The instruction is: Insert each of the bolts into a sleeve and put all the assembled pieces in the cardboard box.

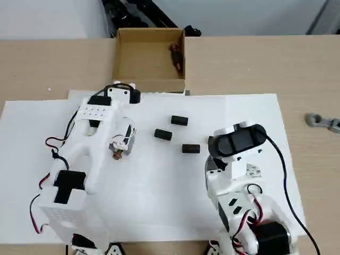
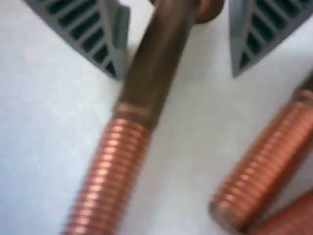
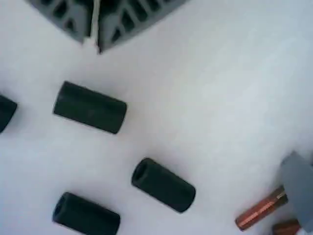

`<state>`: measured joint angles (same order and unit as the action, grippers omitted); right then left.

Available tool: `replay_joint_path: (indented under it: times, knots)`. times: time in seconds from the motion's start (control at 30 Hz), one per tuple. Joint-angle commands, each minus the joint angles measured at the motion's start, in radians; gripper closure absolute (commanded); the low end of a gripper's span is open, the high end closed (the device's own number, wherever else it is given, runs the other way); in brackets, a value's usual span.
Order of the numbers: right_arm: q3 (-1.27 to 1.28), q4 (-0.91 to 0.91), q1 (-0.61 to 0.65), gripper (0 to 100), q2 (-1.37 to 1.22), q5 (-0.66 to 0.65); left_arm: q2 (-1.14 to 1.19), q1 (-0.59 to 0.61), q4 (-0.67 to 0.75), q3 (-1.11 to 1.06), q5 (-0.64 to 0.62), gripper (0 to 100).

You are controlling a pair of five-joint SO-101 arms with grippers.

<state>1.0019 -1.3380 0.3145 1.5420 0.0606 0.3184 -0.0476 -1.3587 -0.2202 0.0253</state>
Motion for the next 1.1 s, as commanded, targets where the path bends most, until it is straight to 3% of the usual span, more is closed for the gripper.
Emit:
replay_joint_path:
  times: [0.0, 0.3, 0.43, 0.77, 1.07]
  knots:
    - [-0.006, 0.022, -0.004, 99.5, 0.002, -0.003, 0.054, 0.0, 0.04, -0.016, -0.002, 96]
    - [-0.006, 0.022, -0.004, 99.5, 0.002, -0.003, 0.049, -0.005, 0.032, -0.008, 0.015, 99]
    - [-0.006, 0.024, -0.004, 99.5, 0.002, -0.005, -0.026, -0.002, -0.035, 0.044, 0.12, 99]
    - [-0.006, 0.024, -0.004, 99.5, 0.007, -0.005, -0.316, -0.005, -0.393, 0.271, 0.592, 99]
    - [-0.006, 0.039, -0.004, 99.5, 0.007, -0.005, -0.48, -0.037, -0.394, 0.139, 0.891, 99]
